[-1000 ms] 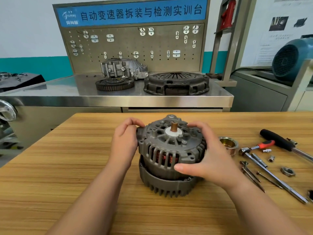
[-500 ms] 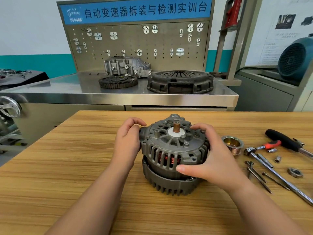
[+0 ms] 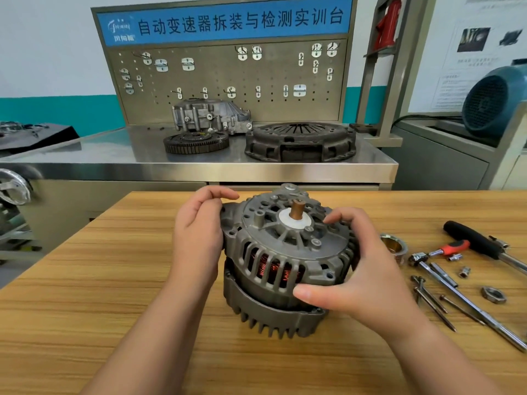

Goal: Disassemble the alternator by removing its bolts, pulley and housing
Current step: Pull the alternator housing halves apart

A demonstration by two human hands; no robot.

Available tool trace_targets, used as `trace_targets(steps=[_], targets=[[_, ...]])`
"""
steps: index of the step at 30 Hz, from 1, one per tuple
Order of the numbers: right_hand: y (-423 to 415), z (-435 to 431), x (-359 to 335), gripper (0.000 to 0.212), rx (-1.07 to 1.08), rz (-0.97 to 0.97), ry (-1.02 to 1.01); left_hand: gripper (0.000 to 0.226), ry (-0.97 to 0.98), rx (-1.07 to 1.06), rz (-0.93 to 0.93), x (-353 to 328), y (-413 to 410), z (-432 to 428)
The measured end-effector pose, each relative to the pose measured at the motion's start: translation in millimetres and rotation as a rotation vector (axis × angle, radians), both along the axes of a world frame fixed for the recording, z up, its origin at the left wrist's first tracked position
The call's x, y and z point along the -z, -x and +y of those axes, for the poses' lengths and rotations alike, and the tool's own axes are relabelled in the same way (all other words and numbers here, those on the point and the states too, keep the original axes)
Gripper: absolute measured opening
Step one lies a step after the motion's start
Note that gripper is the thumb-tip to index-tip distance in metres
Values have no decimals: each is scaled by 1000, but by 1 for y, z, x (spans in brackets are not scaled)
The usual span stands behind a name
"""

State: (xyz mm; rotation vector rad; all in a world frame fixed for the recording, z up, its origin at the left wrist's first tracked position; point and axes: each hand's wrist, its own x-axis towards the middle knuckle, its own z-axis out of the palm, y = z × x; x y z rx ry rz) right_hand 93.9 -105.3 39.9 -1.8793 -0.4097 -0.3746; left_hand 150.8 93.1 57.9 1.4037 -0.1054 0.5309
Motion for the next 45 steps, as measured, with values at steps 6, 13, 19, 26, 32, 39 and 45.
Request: trace_targets(steps=[6, 13, 19, 26, 32, 39, 45], targets=[[1, 3, -7, 86, -7, 1, -6, 39, 2, -21, -19, -5, 2, 2], [-5, 1, 10, 91, 8, 90, 111, 33, -91, -45, 15, 12, -2, 6], [-13, 10, 15, 83, -10, 118, 69, 41, -42, -66, 99, 19, -6, 11], [-26, 7, 19, 96, -68, 151, 7, 20, -54, -23, 70, 20, -8, 15], [-30, 5, 30, 105, -41, 150, -23, 15, -133, 41, 65, 23, -8, 21], [-39, 3, 41, 98, 26, 154, -171, 55, -334, 372, 10, 21, -7, 38], [-45, -2, 45, 73, 34, 212, -172, 46, -389, 224, -59, 25, -11, 24]])
